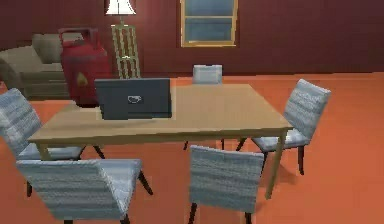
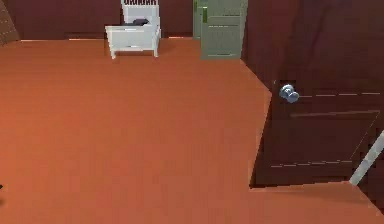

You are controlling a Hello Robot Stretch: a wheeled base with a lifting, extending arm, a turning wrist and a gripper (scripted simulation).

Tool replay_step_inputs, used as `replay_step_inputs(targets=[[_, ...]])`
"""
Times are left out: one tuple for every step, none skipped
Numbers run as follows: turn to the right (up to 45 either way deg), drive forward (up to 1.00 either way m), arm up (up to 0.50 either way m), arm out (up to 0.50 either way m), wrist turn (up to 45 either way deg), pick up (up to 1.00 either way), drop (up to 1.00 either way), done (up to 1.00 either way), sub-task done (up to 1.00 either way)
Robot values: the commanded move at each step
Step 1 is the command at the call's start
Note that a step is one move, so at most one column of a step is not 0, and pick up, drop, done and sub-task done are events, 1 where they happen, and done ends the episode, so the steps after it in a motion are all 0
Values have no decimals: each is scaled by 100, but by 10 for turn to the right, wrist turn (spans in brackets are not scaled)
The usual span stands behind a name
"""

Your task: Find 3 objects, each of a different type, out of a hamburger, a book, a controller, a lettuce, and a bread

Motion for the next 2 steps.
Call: replay_step_inputs(targets=[[450,0,0,0,0,0,0,0,0],[450,0,0,0,0,0,0,0,0]])
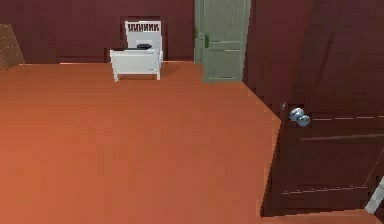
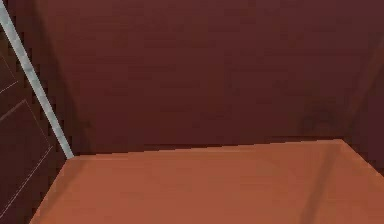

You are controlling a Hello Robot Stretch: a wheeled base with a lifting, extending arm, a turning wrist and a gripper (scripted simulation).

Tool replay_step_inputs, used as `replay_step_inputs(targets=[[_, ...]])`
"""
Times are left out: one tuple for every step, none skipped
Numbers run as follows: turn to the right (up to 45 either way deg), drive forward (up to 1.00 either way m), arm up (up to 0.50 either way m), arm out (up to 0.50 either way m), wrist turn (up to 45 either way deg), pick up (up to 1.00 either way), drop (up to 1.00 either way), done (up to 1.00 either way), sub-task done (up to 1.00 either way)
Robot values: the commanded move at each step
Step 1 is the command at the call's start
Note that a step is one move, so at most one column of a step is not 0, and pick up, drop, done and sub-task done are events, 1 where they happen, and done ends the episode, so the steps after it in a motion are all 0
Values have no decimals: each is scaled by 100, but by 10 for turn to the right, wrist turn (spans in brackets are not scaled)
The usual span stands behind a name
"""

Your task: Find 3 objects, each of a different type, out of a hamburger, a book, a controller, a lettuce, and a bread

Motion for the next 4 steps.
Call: replay_step_inputs(targets=[[60,0,0,0,0,0,0,0,0],[0,100,0,0,0,0,0,0,0],[60,0,0,0,0,0,0,0,0],[0,35,0,0,0,0,0,0,0]])
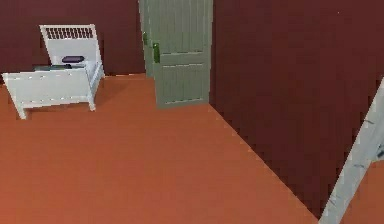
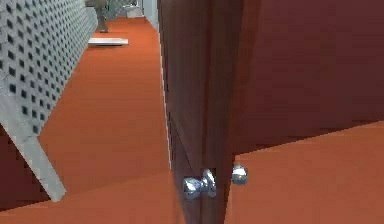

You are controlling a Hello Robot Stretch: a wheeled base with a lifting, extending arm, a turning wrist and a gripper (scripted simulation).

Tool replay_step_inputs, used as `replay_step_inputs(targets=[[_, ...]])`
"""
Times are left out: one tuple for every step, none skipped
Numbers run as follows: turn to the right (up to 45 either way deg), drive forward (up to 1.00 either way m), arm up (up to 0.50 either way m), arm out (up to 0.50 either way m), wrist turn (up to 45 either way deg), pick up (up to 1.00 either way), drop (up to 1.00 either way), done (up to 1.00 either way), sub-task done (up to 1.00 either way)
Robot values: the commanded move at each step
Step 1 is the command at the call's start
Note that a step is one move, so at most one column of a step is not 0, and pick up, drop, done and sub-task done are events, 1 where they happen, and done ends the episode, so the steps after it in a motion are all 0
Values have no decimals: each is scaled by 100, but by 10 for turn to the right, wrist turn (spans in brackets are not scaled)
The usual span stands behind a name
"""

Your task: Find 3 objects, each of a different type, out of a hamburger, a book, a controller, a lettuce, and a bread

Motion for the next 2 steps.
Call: replay_step_inputs(targets=[[270,0,0,0,0,0,0,0,0],[0,30,0,0,0,0,0,0,0]])
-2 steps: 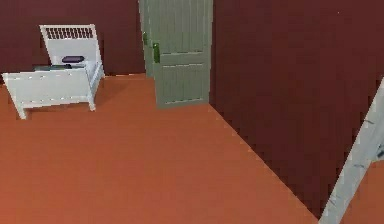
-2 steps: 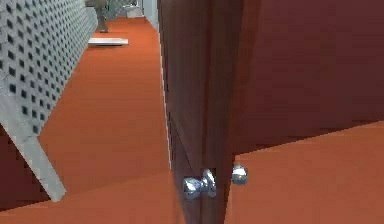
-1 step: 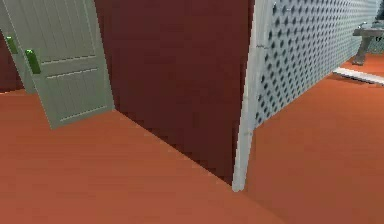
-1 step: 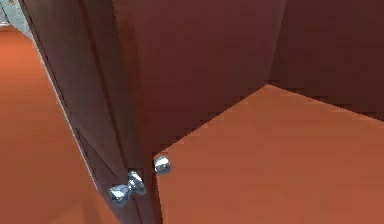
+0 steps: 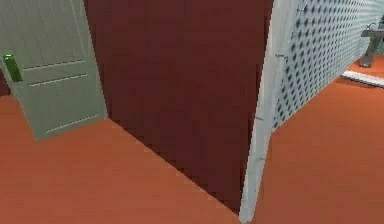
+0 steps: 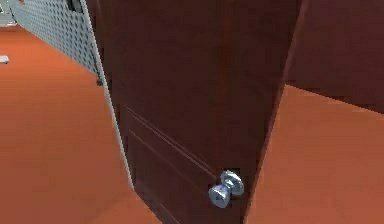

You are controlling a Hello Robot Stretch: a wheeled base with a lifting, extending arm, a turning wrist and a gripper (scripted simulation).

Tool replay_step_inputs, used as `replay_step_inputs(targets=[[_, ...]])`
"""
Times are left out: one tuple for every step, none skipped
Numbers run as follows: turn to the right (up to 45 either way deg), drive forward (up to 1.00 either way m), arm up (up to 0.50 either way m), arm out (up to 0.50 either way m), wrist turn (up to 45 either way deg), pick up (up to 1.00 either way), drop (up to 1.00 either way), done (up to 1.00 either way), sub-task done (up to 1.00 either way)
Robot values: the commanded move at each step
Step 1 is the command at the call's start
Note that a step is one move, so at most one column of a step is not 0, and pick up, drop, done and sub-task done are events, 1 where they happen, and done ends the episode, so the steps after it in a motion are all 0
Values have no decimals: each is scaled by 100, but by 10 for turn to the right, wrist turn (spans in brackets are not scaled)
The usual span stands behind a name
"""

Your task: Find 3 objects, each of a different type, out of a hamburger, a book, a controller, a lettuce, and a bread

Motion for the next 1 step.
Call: replay_step_inputs(targets=[[420,0,0,0,0,0,0,0,0]])
